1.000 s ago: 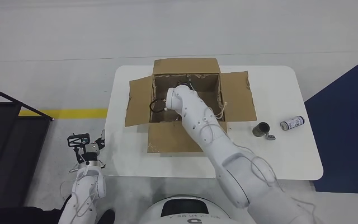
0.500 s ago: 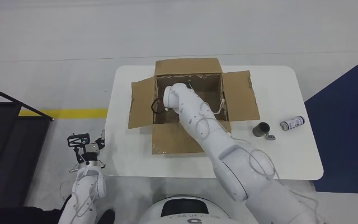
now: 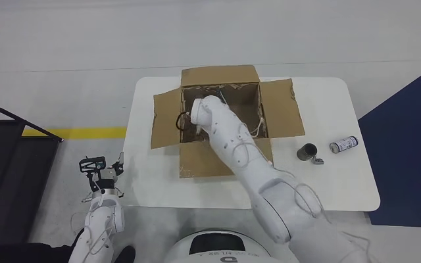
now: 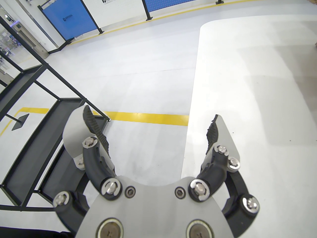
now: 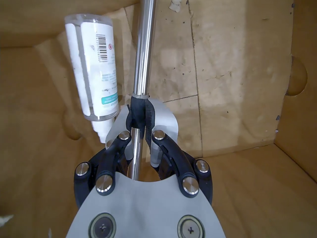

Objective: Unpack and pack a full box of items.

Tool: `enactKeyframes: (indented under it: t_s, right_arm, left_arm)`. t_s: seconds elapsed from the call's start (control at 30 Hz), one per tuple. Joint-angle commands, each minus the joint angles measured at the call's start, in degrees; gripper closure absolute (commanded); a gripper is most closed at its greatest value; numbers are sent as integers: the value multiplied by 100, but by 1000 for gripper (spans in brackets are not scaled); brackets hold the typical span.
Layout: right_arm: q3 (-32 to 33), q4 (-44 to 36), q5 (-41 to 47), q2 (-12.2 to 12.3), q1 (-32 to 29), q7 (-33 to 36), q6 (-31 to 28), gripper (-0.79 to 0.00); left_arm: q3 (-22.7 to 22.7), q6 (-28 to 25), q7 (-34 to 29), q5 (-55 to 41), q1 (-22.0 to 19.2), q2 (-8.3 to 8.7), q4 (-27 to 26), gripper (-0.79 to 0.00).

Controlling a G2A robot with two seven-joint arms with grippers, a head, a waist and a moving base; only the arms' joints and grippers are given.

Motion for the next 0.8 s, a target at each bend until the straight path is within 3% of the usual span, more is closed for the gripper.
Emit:
enactKeyframes:
  t_s: [0.0,0.33,0.77]
  right_arm:
    - [143,-692,-158,108,-329,96,-187,0]
    - [592,-3638,-834,435,-2020,410,-850,0]
    - [769,-4350,-454,522,-2390,461,-1468,0]
  left_arm:
    - [0,0,0,0,0,0,0,-785]
    - [0,0,0,0,0,0,0,-785]
    - [0,0,0,0,0,0,0,-785]
